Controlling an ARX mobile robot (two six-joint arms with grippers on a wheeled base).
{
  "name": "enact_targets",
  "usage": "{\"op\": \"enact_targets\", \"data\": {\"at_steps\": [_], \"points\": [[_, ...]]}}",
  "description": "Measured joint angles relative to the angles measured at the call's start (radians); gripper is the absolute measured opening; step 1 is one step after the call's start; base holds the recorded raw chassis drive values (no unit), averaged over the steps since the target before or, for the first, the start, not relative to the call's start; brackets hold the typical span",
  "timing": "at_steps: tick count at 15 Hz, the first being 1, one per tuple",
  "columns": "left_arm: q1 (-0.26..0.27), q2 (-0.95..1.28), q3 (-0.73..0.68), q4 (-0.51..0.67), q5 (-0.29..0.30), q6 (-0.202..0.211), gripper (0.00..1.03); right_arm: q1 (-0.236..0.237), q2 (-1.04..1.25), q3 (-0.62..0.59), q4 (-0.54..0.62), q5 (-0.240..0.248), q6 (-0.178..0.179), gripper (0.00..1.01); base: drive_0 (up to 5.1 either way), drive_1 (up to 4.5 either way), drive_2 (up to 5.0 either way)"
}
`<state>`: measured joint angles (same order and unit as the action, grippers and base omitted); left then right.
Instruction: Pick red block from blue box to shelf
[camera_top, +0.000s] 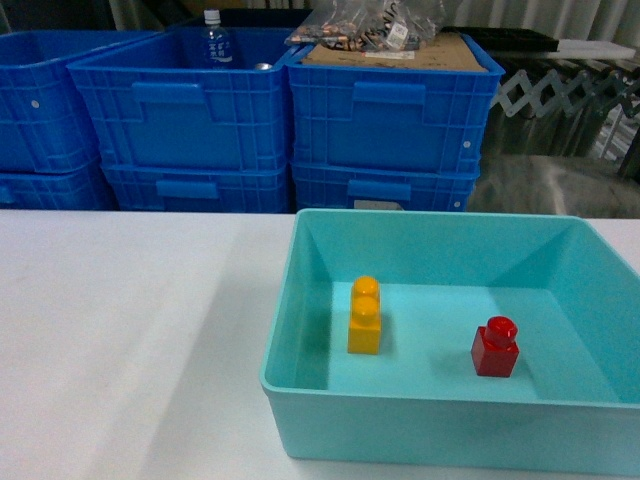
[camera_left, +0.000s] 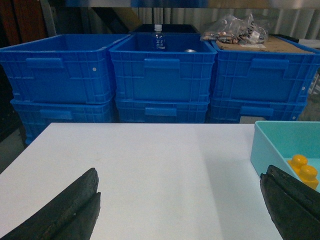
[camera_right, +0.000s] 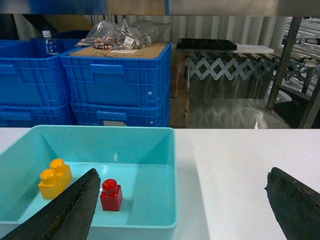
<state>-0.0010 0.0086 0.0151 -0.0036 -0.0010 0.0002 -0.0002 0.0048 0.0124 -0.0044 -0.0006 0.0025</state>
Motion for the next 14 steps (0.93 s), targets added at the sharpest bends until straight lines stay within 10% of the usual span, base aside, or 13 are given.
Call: {"op": "enact_targets", "data": {"at_steps": [14], "points": [[0.0,0.0,0.0,0.0,0.0,0.0,0.98,0.0,0.0,0.0,0.0,0.0,0.0,0.98,0.0,0.0,0.0]]}}
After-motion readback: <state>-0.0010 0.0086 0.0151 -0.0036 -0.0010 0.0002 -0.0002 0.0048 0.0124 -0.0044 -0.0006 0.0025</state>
